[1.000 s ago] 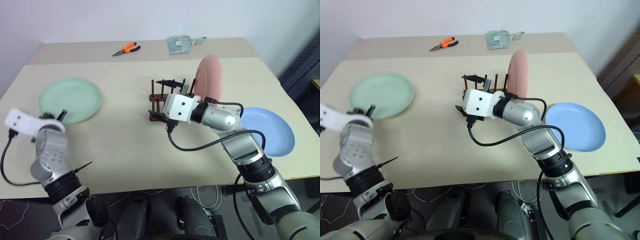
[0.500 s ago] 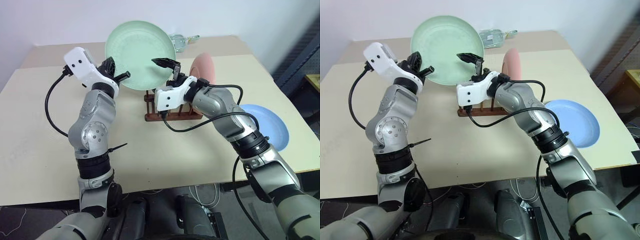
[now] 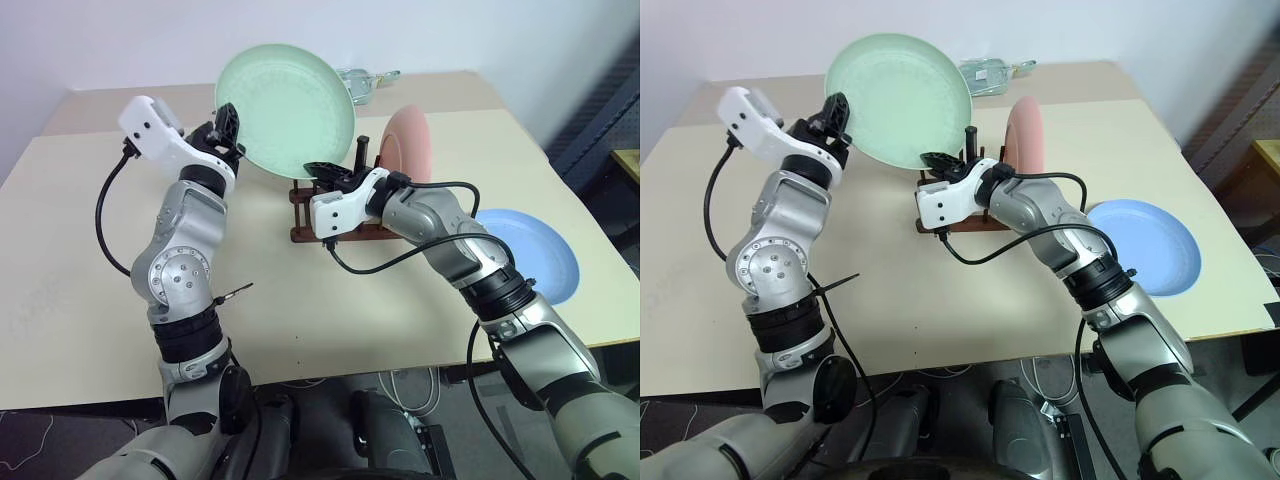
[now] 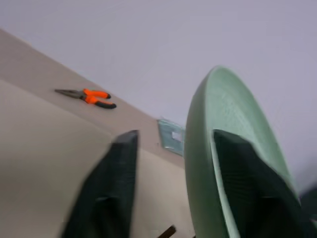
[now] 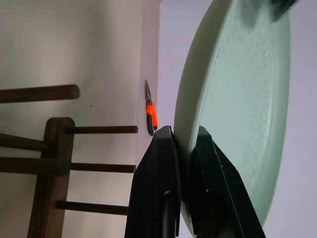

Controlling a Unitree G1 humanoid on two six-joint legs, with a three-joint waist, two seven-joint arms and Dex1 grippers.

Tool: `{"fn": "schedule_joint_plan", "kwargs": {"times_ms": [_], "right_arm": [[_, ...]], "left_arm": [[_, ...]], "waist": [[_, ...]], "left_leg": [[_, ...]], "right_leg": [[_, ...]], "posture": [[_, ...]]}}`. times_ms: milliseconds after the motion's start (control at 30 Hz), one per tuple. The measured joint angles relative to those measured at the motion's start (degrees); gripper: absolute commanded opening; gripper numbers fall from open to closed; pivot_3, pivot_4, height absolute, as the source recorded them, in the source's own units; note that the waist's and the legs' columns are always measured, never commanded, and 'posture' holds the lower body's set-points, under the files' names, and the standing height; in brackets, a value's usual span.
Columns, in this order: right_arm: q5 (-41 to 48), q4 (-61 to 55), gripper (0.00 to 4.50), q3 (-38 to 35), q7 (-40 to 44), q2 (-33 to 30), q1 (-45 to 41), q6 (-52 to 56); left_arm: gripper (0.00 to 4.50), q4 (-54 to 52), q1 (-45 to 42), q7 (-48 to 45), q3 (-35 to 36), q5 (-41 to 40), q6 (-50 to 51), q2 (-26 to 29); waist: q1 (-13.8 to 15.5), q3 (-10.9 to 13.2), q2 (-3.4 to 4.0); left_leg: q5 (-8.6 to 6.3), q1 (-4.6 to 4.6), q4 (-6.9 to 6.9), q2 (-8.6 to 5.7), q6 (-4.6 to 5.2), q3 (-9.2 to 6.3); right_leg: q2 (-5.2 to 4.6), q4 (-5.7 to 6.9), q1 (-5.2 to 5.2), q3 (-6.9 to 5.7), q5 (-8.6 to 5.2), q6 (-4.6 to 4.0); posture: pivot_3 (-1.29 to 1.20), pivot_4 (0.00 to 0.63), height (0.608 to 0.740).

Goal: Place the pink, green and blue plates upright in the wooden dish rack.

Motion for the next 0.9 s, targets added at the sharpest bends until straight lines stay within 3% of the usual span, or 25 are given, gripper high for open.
{"fn": "schedule_joint_plan", "kwargs": {"times_ms": [133, 233, 333, 400, 500, 600, 733, 900], "right_arm": [[0.8, -2.1, 0.0, -1.5, 0.0, 0.1, 1.1, 0.4], [6.0, -5.3, 0.0, -5.7, 0.1, 1.3, 3.4, 2.4], [15.6, -10.0, 0.0, -11.2, 2.1, 4.1, 5.5, 6.4], [27.2, -17.0, 0.0, -15.4, 4.6, 8.4, 8.6, 13.1], [50.6, -29.9, 0.0, -23.4, 3.2, 18.1, 12.2, 33.2], [64.3, -36.1, 0.0, -27.7, 0.1, 19.5, 12.7, 47.7], [71.5, -37.0, 0.0, -31.0, -4.5, 19.0, 13.4, 58.5], [74.3, -36.9, 0.0, -33.2, -7.5, 17.8, 13.6, 62.4]], "left_arm": [[2.88, 1.1, -5.2, 0.0, 3.2, 1.8, -6.3, 5.4], [2.88, 4.3, -2.9, -1.5, 3.2, 8.8, -10.1, 14.0], [2.88, 7.6, 2.0, -3.7, 2.6, 15.3, -12.4, 19.1], [2.88, 9.1, 6.8, -6.3, 0.3, 19.1, -14.1, 21.9], [2.88, 9.7, 15.8, -9.8, -4.0, 22.5, -15.0, 20.1], [2.88, 10.7, 22.2, -13.0, -9.6, 23.6, -15.0, 16.9], [2.88, 10.4, 25.9, -17.1, -12.9, 24.9, -16.0, 16.1], [2.88, 10.4, 29.2, -20.1, -13.8, 25.1, -16.7, 14.7]], "waist": [[0.0, 0.0, 0.0], [-0.2, 0.0, 0.03], [0.0, 0.0, 0.02], [0.1, 0.0, 0.03], [0.2, 0.0, 0.09], [0.2, -0.1, 0.07], [-0.1, -0.1, 0.21], [-0.1, -0.1, 0.24]], "left_leg": [[0.0, 0.02, -0.03, 0.0, 0.0, 0.02], [0.0, 0.05, -0.07, 0.01, 0.0, 0.03], [-0.01, 0.04, -0.05, 0.0, 0.02, -0.01], [-0.07, 0.06, -0.05, 0.01, 0.12, -0.08], [-0.25, 0.03, -0.07, -0.01, 0.43, -0.14], [-0.26, 0.0, 0.02, -0.01, 0.44, -0.18], [-0.25, 0.04, -0.09, 0.05, 0.42, -0.06], [-0.25, 0.0, -0.13, 0.07, 0.42, -0.04]], "right_leg": [[0.0, -0.02, 0.0, 0.01, 0.0, 0.0], [0.03, 0.02, -0.01, 0.05, 0.0, 0.0], [0.02, 0.0, 0.01, 0.04, 0.01, -0.01], [0.01, 0.01, 0.06, 0.02, 0.0, -0.01], [-0.06, 0.04, 0.04, 0.04, 0.01, -0.02], [-0.06, 0.0, 0.03, -0.01, 0.09, -0.14], [-0.03, 0.04, -0.08, 0.02, 0.09, -0.16], [-0.03, 0.06, -0.14, 0.02, 0.09, -0.16]], "posture": [[0.0, 0.15, 0.739], [0.0, 0.15, 0.739], [0.0, 0.15, 0.739], [0.0, 0.15, 0.739], [0.0, 0.15, 0.739], [0.0, 0.15, 0.739], [0.0, 0.15, 0.739], [0.0, 0.15, 0.739]]}}
